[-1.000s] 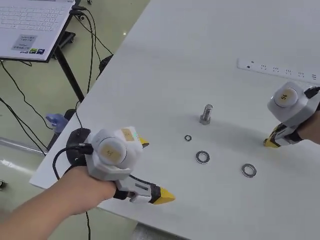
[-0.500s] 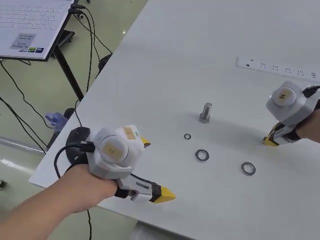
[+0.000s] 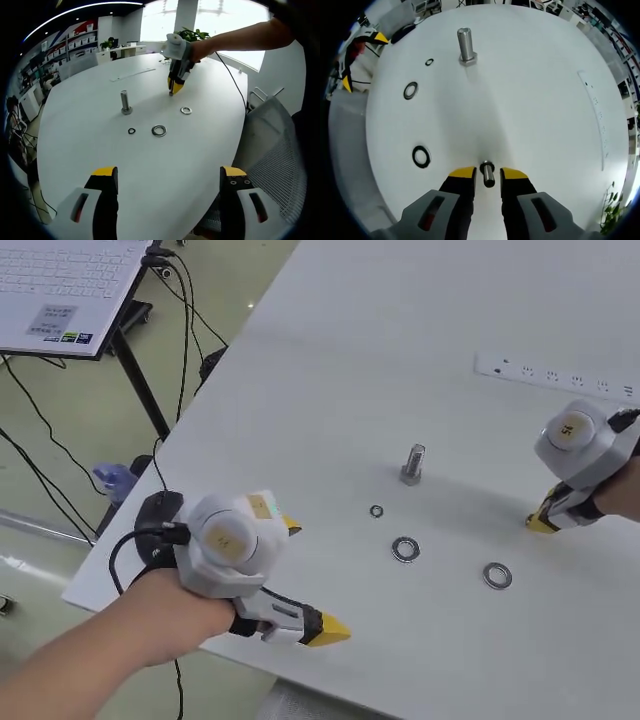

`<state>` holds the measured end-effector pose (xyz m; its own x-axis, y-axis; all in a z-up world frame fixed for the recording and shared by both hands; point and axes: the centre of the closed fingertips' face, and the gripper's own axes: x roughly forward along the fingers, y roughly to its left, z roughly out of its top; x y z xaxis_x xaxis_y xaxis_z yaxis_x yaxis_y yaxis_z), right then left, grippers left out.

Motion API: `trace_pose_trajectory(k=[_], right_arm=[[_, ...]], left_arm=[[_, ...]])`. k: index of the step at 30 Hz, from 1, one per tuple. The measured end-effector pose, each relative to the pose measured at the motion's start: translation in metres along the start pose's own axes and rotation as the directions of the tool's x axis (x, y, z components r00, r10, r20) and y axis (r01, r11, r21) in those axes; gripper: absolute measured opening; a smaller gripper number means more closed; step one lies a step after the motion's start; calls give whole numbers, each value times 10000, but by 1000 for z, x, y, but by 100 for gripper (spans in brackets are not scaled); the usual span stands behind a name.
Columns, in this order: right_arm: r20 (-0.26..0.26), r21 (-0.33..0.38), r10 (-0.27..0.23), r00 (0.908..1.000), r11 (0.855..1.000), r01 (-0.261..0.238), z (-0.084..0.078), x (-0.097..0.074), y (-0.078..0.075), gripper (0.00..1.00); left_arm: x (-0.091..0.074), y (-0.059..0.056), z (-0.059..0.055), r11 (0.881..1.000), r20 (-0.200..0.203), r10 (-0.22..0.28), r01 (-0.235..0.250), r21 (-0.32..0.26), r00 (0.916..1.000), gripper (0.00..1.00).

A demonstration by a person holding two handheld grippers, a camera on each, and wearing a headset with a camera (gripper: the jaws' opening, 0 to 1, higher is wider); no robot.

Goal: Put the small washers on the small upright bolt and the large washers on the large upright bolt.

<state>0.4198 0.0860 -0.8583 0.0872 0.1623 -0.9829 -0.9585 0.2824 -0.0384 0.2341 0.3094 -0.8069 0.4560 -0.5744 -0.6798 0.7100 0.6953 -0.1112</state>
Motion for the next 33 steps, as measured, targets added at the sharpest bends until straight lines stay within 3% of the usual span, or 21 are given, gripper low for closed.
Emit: trace_pose_trajectory(k=[16, 33], right_arm=[[620, -95, 54, 9981, 9999, -48, 20, -27, -1, 29], [647, -524, 107, 9978, 9986, -73, 38, -46, 16, 34]], left_arm=[[-15, -5, 10, 9998, 156, 28, -31, 178, 9999, 83], [-29, -12, 19, 9996, 354, -105, 96, 263, 9993, 83]])
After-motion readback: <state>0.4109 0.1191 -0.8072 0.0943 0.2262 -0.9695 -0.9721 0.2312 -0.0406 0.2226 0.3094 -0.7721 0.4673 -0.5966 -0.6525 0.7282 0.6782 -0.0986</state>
